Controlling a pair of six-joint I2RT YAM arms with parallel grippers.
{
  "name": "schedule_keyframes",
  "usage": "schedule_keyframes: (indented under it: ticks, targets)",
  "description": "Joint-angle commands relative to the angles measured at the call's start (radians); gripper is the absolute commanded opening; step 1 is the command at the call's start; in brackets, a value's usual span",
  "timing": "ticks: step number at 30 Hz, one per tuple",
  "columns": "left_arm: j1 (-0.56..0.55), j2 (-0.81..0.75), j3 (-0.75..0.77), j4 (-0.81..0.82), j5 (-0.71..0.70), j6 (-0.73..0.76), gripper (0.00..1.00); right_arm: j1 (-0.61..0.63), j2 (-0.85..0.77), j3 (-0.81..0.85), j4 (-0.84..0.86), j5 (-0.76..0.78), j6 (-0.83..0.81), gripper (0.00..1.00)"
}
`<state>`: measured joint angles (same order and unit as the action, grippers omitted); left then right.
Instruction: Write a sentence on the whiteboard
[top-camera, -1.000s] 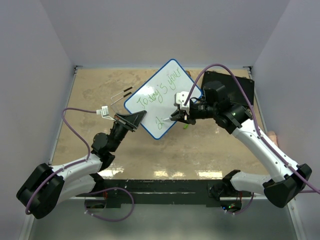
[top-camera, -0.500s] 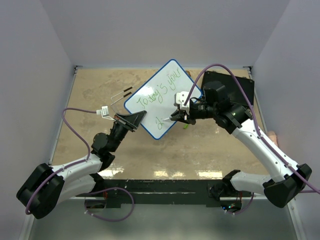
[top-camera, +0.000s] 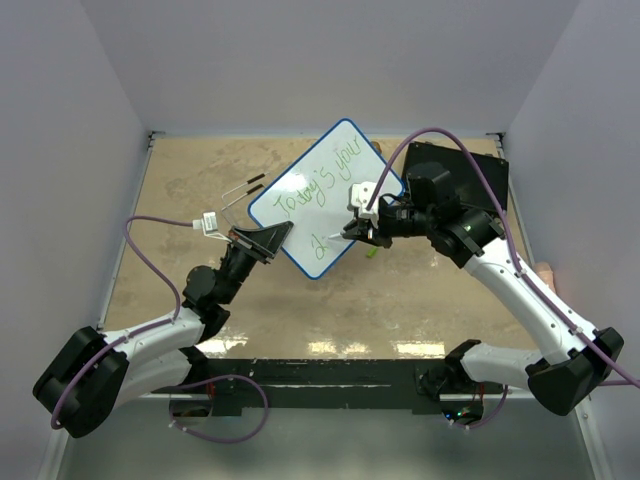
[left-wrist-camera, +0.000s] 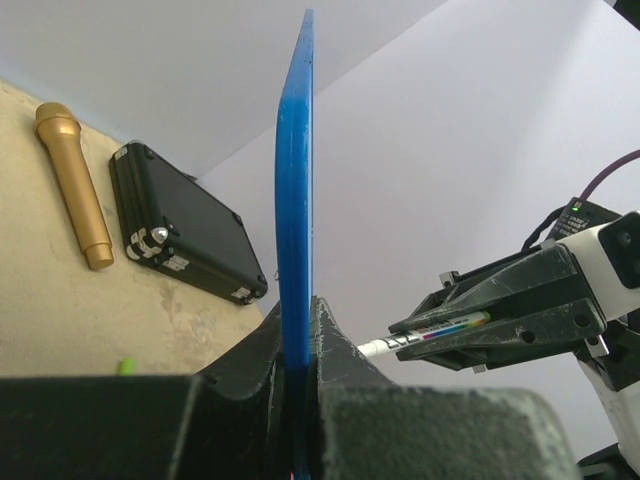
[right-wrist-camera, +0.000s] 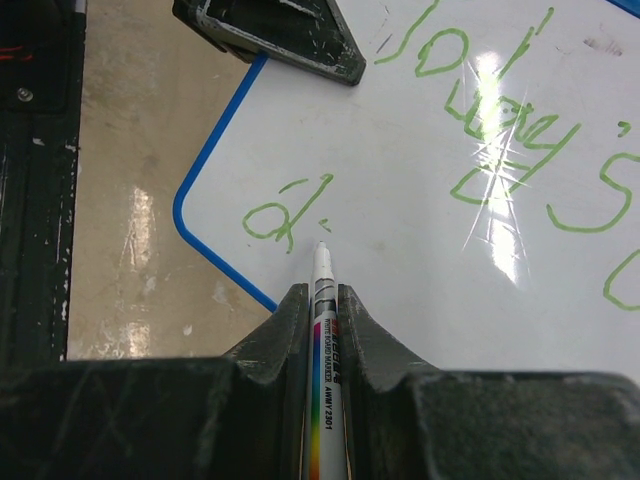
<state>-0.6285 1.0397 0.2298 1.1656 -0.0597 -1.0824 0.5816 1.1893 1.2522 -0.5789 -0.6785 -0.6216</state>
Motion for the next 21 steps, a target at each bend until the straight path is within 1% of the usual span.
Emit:
schedule_keyframes:
  ticks: [1,8,14,21]
  targets:
    - [0.007,-0.018,0.014,0.213,-0.014,-0.031,0.00,0.000,-0.016,0.009,0.021,0.028,-0.007,0.00]
    - [0.007,-0.020,0.019,0.207,-0.009,-0.033,0.00,0.011,-0.003,0.013,0.033,0.036,0.002,0.00]
    - [0.007,-0.021,0.023,0.204,-0.006,-0.033,0.00,0.015,0.009,0.012,0.056,0.091,0.022,0.00]
    - [0.007,-0.020,0.028,0.207,0.000,-0.034,0.00,0.023,0.032,0.013,0.065,0.091,0.026,0.00]
